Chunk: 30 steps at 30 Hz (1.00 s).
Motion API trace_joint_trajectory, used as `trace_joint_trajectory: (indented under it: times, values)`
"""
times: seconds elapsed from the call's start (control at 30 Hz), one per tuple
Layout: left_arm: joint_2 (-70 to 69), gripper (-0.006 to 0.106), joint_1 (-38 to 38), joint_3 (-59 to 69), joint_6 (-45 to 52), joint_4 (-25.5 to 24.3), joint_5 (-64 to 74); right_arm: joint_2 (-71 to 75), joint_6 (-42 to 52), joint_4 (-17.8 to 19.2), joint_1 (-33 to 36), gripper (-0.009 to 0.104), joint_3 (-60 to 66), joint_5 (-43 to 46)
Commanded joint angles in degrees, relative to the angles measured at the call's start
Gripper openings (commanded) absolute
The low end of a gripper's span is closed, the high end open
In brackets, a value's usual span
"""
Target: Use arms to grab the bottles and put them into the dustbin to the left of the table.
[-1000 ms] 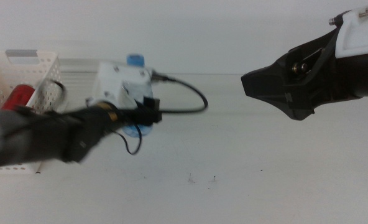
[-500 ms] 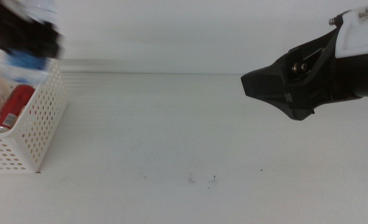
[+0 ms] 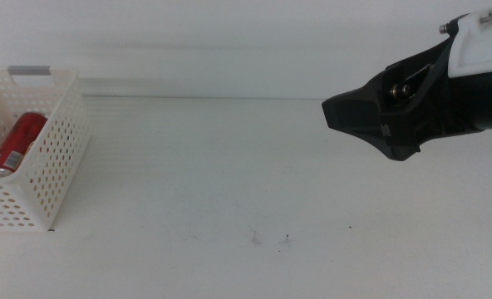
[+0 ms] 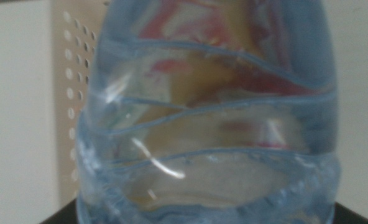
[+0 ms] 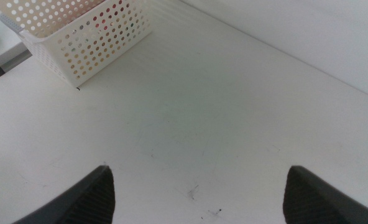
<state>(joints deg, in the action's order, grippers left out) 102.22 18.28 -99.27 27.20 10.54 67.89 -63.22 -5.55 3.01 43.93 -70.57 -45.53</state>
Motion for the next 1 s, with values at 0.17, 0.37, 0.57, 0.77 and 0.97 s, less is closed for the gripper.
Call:
trace_joint_trajectory:
  times: [0.17, 0.37, 0.57, 0.77, 0.97]
  values:
    - [6.3, 0.004, 0.0, -0.9, 0.9, 4.1, -7.3, 0.4, 0.5, 0.2, 0.3, 0.086, -0.5, 0.5]
    - [10.3, 0.006, 0.0, -0.8, -2.4, 1.1, -7.4, 0.4, 0.5, 0.2, 0.3, 0.086, -0.5, 0.5]
    - [13.1, 0.021, 0.0, -0.7, -1.5, 2.0, -6.4, 0.4, 0.5, 0.2, 0.3, 0.086, -0.5, 0.5]
    - [13.4, 0.063, 0.0, -0.7, -0.1, 3.0, -6.4, 0.4, 0.5, 0.2, 0.3, 0.086, -0.5, 0.5]
    - [13.2, 0.094, 0.0, -0.8, -0.2, 3.0, -3.7, 0.4, 0.5, 0.2, 0.3, 0.086, -0.5, 0.5]
